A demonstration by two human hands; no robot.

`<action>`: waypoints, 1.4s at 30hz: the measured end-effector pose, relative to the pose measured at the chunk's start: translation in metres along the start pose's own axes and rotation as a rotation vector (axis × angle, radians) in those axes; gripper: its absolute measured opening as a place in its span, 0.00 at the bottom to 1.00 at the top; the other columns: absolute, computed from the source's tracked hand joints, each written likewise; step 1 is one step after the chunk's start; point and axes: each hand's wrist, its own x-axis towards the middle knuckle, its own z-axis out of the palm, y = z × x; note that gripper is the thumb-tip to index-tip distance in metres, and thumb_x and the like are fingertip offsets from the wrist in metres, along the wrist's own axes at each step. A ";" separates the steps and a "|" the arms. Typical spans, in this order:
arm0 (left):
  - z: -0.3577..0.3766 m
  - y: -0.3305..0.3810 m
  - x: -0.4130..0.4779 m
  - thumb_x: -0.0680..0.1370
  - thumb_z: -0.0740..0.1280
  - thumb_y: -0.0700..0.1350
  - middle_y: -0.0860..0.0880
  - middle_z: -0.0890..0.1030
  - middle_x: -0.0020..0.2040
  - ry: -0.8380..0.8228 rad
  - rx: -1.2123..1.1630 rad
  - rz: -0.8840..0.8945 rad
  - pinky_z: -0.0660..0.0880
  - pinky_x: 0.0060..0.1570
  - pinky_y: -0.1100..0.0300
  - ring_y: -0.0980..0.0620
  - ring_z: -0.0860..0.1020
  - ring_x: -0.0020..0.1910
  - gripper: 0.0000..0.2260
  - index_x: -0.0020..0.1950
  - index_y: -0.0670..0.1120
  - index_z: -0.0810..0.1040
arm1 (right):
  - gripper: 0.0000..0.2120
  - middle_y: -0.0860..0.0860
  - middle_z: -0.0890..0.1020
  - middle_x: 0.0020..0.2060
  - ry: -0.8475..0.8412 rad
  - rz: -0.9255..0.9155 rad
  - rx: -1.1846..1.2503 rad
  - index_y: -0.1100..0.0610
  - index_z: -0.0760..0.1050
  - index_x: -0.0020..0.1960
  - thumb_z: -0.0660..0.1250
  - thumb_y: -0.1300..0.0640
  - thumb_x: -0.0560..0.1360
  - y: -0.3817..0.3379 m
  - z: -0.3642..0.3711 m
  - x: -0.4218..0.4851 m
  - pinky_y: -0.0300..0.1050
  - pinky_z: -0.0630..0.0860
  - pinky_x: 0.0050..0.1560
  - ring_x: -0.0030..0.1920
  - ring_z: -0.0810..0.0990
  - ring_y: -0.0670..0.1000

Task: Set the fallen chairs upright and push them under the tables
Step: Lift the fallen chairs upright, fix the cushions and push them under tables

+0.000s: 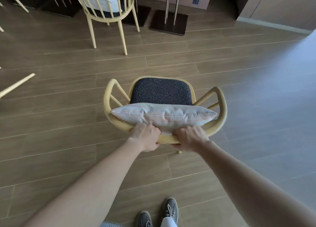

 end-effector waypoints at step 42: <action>-0.203 -0.287 0.518 0.84 0.65 0.57 0.40 0.84 0.59 0.002 0.044 0.089 0.66 0.47 0.47 0.38 0.83 0.57 0.17 0.63 0.46 0.80 | 0.16 0.53 0.87 0.55 -0.084 -0.006 -0.047 0.46 0.76 0.66 0.62 0.52 0.79 0.265 -0.232 0.506 0.53 0.80 0.56 0.55 0.85 0.60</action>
